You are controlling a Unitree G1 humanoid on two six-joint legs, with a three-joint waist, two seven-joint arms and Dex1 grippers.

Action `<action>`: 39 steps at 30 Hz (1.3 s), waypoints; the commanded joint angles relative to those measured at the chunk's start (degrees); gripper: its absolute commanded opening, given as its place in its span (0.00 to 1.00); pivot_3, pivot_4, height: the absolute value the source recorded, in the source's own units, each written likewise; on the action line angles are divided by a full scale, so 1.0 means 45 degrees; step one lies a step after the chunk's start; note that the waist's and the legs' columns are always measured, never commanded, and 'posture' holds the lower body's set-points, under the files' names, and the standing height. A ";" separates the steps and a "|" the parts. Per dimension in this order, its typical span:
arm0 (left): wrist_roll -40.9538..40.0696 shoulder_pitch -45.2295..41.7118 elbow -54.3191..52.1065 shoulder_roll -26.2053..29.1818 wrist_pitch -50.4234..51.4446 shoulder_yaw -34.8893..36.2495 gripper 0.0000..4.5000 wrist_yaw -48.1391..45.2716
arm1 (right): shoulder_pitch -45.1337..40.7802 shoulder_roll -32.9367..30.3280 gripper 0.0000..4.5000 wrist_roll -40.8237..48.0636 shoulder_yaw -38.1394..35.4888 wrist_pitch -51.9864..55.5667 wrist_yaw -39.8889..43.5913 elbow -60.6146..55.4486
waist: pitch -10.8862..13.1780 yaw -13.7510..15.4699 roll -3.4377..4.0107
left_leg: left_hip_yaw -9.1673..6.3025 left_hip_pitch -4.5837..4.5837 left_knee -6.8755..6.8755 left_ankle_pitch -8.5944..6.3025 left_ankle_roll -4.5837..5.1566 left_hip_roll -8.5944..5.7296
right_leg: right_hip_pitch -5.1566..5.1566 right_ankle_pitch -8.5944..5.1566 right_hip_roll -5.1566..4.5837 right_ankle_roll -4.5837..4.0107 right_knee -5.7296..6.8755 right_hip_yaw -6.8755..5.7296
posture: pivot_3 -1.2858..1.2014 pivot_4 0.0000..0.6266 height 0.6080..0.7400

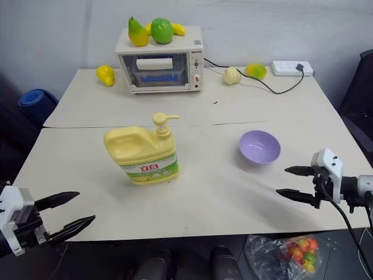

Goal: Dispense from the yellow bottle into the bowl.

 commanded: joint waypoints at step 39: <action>-0.9169 -1.0038 0.1483 0.7075 0.3778 -0.3217 0.99 0.0695 | -0.4390 0.1851 1.00 -0.4078 0.4517 0.1597 -0.5126 -0.1188 | 0.0012 -0.0180 0.0020 | 0.0007 -0.0019 -0.0043 0.0056 -0.0099 -0.0014 | -0.0063 0.0012 0.0005 0.0005 0.0031 -0.0009 | 0.52 0.24 1.00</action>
